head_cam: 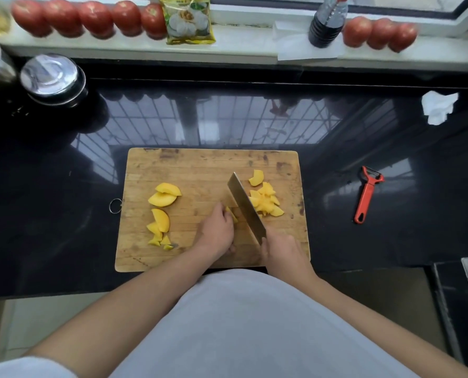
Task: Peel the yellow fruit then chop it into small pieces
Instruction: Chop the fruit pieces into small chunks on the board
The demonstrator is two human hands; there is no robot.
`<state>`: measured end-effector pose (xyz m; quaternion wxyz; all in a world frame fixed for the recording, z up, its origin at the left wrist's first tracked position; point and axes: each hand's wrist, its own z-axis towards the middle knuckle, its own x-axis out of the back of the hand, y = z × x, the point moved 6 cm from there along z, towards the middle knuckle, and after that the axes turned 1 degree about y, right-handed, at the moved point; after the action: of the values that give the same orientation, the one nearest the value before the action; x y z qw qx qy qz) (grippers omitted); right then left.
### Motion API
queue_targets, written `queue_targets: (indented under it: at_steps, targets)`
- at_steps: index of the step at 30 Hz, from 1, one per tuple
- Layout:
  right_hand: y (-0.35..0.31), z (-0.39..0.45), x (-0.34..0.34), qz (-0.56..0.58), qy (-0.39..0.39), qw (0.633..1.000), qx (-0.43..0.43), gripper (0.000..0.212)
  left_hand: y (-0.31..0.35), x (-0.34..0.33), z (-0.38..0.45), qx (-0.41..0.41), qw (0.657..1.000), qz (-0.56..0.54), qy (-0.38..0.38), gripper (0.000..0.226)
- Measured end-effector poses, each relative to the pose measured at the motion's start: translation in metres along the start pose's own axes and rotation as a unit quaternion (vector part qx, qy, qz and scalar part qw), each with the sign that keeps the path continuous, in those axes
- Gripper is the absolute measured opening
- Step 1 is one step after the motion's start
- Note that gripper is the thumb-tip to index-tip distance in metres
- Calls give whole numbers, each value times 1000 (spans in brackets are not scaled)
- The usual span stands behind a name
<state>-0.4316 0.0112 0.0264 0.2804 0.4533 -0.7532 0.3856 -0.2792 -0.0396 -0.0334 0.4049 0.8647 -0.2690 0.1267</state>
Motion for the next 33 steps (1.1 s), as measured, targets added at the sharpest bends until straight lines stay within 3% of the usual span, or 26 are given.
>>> queue_targets:
  at_steps: [8,18,25,33]
  targets:
    - [-14,-13,-3,-97,-44,991,75,12,-1,3,1,-37,998,34,31,17]
    - [-12,-19,-4,-98,-101,989,46,11,1,2,1,-24,999,9,19,17]
    - [-43,8,0,-75,-47,994,62,11,2,2,1,-18,1000,0,17,21]
    - [-23,-5,3,-33,-3,997,64,8,-12,2,2,-17,1000,-25,4,17]
